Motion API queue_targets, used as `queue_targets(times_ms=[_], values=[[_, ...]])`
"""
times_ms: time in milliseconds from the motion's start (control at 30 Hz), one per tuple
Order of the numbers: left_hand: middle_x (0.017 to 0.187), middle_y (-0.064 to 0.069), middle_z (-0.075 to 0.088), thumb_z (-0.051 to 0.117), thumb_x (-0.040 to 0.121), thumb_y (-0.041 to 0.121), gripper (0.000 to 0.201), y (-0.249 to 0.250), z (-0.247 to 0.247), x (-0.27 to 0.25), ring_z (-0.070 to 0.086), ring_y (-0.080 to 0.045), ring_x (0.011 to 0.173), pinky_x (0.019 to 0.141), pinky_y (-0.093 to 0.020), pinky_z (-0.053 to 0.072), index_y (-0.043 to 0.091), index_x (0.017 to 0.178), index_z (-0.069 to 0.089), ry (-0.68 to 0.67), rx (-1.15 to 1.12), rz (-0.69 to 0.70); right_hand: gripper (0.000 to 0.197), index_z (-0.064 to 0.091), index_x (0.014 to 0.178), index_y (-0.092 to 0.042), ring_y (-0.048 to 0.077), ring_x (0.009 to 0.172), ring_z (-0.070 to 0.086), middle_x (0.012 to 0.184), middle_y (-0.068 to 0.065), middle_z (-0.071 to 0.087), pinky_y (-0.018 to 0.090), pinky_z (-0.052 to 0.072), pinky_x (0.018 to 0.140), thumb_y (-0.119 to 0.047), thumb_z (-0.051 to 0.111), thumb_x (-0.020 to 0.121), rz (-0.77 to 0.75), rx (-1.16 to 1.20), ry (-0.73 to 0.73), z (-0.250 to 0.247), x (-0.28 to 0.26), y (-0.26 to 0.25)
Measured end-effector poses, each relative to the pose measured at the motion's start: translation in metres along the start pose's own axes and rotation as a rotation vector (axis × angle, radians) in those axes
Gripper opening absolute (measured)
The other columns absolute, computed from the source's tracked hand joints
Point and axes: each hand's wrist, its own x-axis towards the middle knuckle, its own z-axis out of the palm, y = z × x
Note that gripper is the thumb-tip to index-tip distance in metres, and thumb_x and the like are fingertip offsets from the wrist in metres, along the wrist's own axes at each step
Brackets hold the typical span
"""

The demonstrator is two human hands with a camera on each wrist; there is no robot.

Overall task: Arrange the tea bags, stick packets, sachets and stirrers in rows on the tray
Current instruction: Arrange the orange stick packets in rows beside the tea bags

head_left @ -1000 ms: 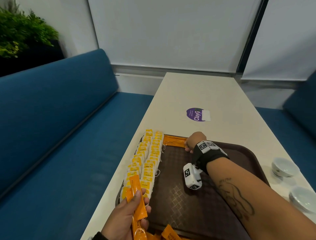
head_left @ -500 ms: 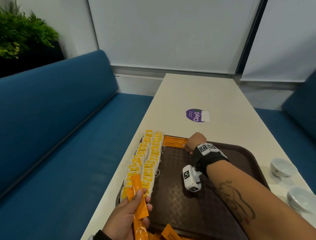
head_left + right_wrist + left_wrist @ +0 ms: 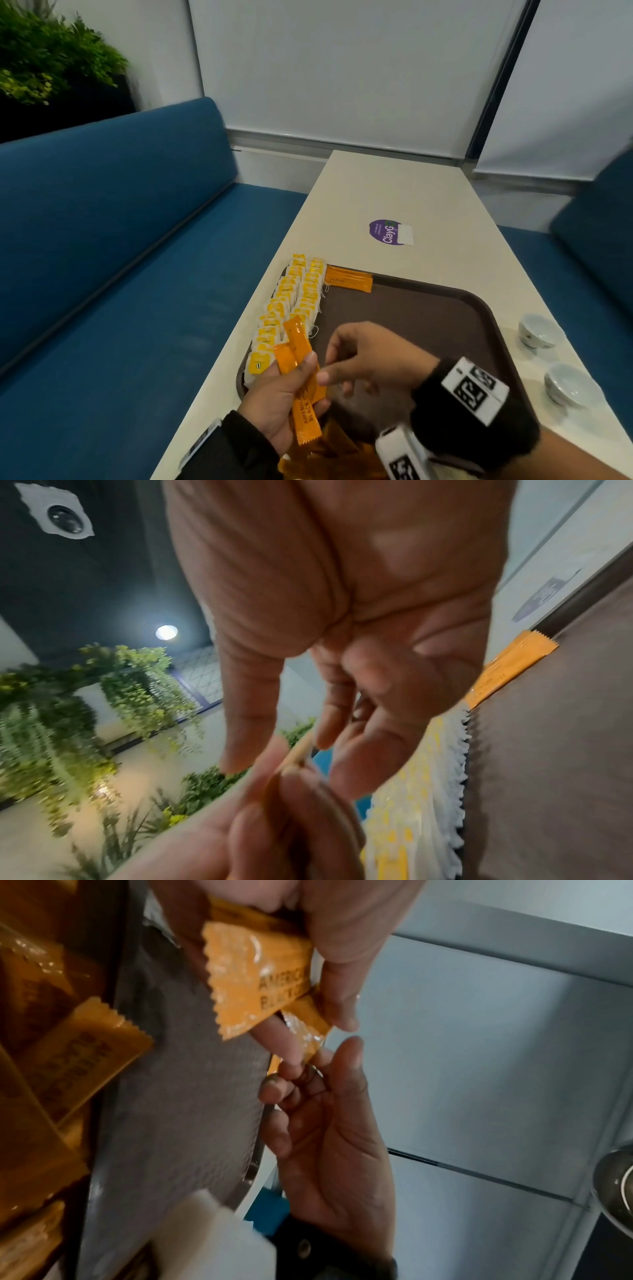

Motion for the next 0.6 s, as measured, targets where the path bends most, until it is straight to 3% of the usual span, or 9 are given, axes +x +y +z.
queue_targets(times_ms=[100, 200, 267, 367, 433, 533, 600], values=[[0.084, -0.015, 0.067, 0.068, 0.069, 0.024, 0.035, -0.002, 0.004, -0.007, 0.06, -0.027, 0.067, 0.04, -0.025, 0.047, 0.012, 0.101, 0.062, -0.053, 0.086, 0.044, 0.026, 0.055, 0.096, -0.017, 0.008, 0.057, 0.058, 0.074, -0.001, 0.064, 0.017, 0.04, 0.043, -0.031, 0.071, 0.081, -0.03, 0.088, 0.117, 0.014, -0.014, 0.001], [0.085, -0.01, 0.067, 0.068, 0.077, 0.021, 0.02, -0.005, 0.007, -0.016, 0.057, -0.024, 0.069, 0.046, -0.024, 0.043, 0.02, 0.095, 0.061, -0.133, 0.225, 0.096, 0.023, 0.056, 0.103, -0.017, 0.004, 0.055, 0.055, 0.081, -0.001, 0.064, 0.015, 0.039, 0.043, -0.028, 0.067, 0.085, -0.073, 0.166, 0.233, 0.019, -0.019, 0.003], [0.085, -0.007, 0.066, 0.068, 0.078, 0.022, 0.022, -0.007, 0.006, -0.018, 0.058, -0.022, 0.07, 0.048, -0.025, 0.043, 0.022, 0.097, 0.057, -0.157, 0.332, 0.127, 0.016, 0.058, 0.101, -0.015, 0.005, 0.052, 0.053, 0.077, -0.001, 0.061, 0.016, 0.038, 0.042, -0.018, 0.066, 0.087, -0.104, 0.25, 0.28, 0.018, -0.021, 0.006], [0.068, -0.003, 0.065, 0.069, 0.066, 0.038, 0.036, -0.007, 0.004, -0.022, 0.058, -0.023, 0.07, 0.047, -0.024, 0.04, 0.017, 0.094, 0.058, -0.193, 0.372, 0.122, 0.01, 0.058, 0.09, -0.009, 0.006, 0.046, 0.053, 0.065, 0.0, 0.063, 0.015, 0.036, 0.04, -0.003, 0.064, 0.085, -0.161, 0.443, 0.234, 0.011, -0.028, 0.007], [0.068, -0.006, 0.064, 0.068, 0.064, 0.042, 0.042, -0.005, 0.002, -0.023, 0.059, -0.024, 0.067, 0.042, -0.022, 0.038, 0.013, 0.092, 0.058, -0.17, 0.261, 0.064, 0.015, 0.056, 0.084, -0.004, 0.007, 0.046, 0.056, 0.062, 0.003, 0.065, 0.016, 0.036, 0.04, 0.005, 0.067, 0.079, -0.233, 0.516, 0.201, 0.002, -0.034, 0.007], [0.069, -0.009, 0.063, 0.067, 0.07, 0.032, 0.032, 0.001, -0.003, -0.023, 0.061, -0.019, 0.057, 0.034, -0.019, 0.038, 0.008, 0.089, 0.058, -0.134, 0.088, 0.033, 0.017, 0.057, 0.072, 0.0, 0.008, 0.046, 0.055, 0.07, 0.007, 0.067, 0.019, 0.04, 0.04, 0.012, 0.065, 0.062, -0.32, 0.509, 0.21, -0.009, -0.042, 0.008], [0.07, -0.009, 0.063, 0.068, 0.075, 0.019, 0.021, 0.004, -0.005, -0.022, 0.063, -0.017, 0.058, 0.036, -0.019, 0.04, 0.01, 0.091, 0.059, -0.126, 0.111, 0.075, 0.019, 0.06, 0.069, -0.001, 0.007, 0.048, 0.055, 0.078, 0.008, 0.067, 0.019, 0.043, 0.043, 0.018, 0.061, 0.067, -0.341, 0.445, 0.225, -0.012, -0.046, 0.012]])
